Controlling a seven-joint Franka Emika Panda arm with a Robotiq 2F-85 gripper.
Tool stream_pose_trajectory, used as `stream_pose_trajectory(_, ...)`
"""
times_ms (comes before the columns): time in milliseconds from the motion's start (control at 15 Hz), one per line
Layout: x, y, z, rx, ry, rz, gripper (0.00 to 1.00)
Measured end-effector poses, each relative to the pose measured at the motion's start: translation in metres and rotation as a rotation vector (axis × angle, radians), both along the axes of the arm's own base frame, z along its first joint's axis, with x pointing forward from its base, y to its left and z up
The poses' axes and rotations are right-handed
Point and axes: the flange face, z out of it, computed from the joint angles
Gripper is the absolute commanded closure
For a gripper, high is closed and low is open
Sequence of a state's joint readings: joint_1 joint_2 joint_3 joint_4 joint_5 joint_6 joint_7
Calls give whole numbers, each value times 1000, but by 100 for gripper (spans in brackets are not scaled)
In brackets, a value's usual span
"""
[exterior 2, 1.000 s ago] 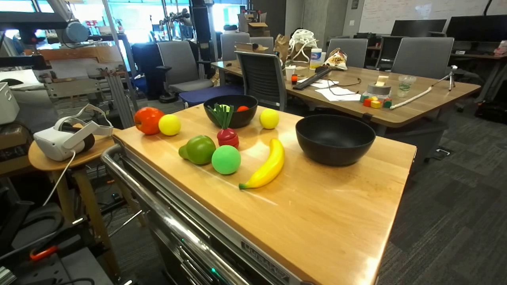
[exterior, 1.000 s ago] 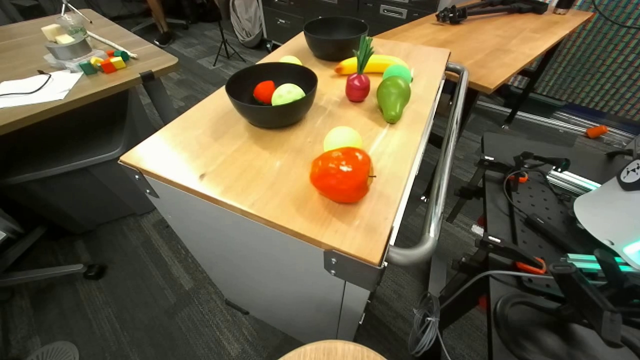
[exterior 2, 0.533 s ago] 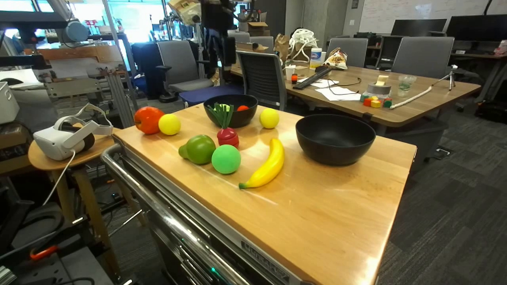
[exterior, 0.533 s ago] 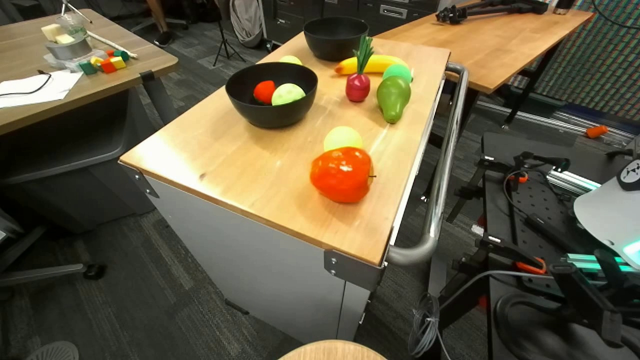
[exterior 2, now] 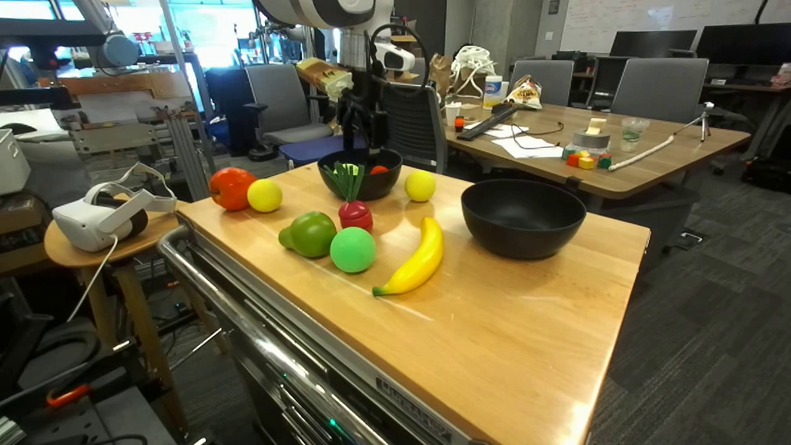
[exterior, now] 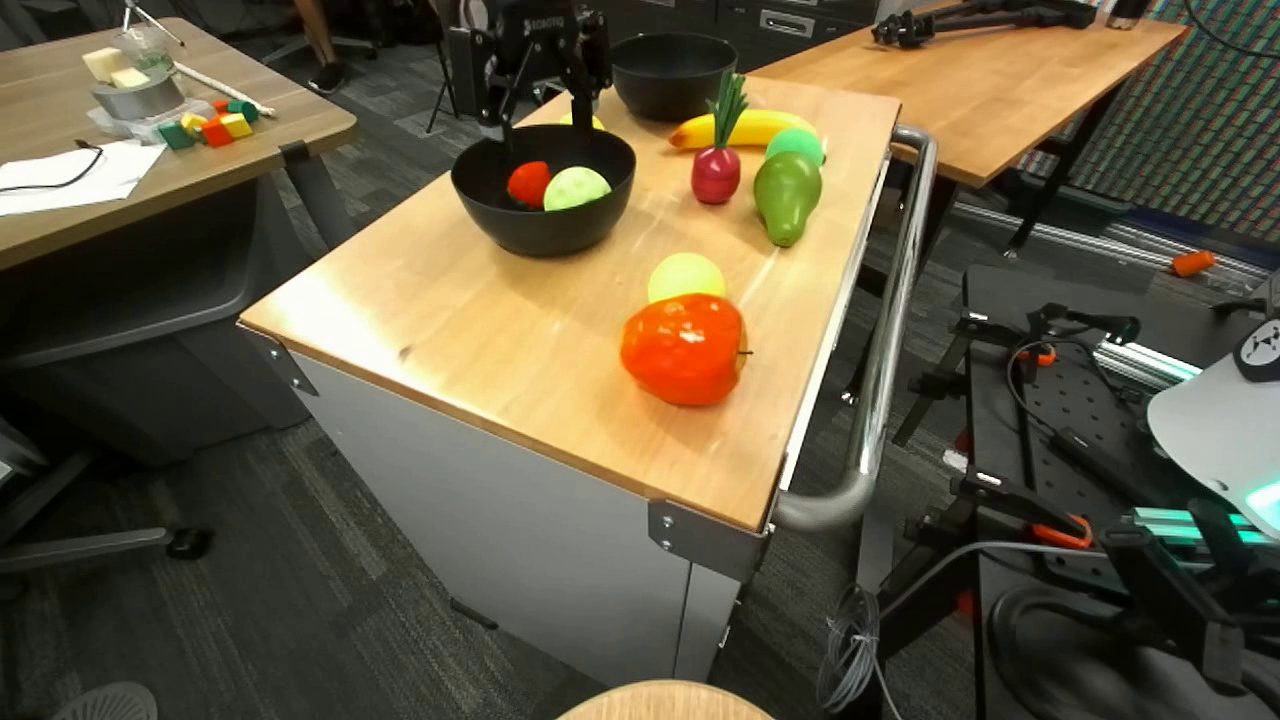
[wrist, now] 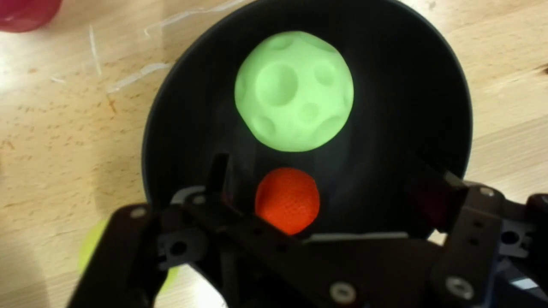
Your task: Take one fruit from the left bowl and put it on the table then remove all the fruits from the right and left bowl and put them on the table respectively
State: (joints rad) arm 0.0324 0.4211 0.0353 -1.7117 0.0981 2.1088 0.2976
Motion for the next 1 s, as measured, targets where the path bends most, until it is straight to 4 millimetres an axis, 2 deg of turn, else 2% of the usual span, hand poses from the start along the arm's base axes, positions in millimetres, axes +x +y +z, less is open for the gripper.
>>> stream_pose_trajectory(267,5,6,-23,-48,22,41,1)
stream_pose_trajectory(467,11,4,-27,-95,-32,59,14)
stream_pose_trajectory(533,14,2,-27,-106,-58,59,11)
stream_pose_trajectory(733,20,0,-29,-117,-117,43,12)
stream_pose_trajectory(800,20,-1,-31,-118,-121,37,32)
stream_pose_trajectory(1000,19,-1,-39,-121,-109,21,54)
